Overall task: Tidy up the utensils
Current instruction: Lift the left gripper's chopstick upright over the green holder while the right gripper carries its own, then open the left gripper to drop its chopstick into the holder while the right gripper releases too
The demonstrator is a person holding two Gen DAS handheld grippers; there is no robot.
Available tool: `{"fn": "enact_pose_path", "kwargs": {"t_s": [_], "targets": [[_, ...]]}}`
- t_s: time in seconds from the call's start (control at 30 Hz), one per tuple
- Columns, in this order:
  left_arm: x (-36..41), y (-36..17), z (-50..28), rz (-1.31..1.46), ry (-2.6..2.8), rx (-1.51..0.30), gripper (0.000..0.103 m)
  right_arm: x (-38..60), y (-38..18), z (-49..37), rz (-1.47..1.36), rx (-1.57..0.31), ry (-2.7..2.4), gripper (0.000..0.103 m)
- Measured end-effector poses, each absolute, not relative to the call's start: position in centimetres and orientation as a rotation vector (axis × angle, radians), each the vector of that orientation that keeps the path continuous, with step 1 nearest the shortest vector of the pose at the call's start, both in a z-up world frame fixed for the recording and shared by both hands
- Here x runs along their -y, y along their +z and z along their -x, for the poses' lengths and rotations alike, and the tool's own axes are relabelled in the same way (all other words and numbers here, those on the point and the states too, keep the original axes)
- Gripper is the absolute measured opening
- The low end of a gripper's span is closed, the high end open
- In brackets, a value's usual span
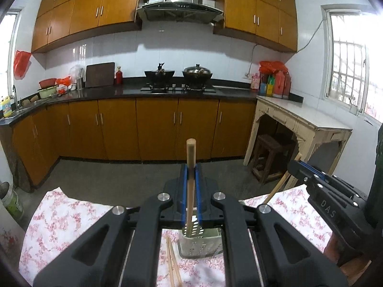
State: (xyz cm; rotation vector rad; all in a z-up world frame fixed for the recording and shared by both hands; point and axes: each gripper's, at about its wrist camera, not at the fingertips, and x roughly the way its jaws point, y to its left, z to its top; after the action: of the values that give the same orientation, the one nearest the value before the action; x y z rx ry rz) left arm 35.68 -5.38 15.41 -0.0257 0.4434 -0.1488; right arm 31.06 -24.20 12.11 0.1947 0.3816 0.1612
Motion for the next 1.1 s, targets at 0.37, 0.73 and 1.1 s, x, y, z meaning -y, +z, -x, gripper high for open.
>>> {"fn": "enact_pose_path", "kwargs": {"t_s": [0.37, 0.73, 1.1], "targets": [[2.0, 16.5, -32.8, 0.05, -0.094, -0.414, 0.04, 24.9, 14.1, -28.6, -0.172, -0.322, 0.108, 0.034], [-4.1, 13.0, -26.5, 0.073, -0.021, -0.464, 0.057, 28.8, 9.3, -23.5, -0.167, -0.403, 0.021, 0.035], [-5.9, -0.4, -26.1, -0.033, 0.08, -0.682, 0.058, 29.5, -5.0, -24.7, -0.215, -0.755, -0.01, 0.035]]}}
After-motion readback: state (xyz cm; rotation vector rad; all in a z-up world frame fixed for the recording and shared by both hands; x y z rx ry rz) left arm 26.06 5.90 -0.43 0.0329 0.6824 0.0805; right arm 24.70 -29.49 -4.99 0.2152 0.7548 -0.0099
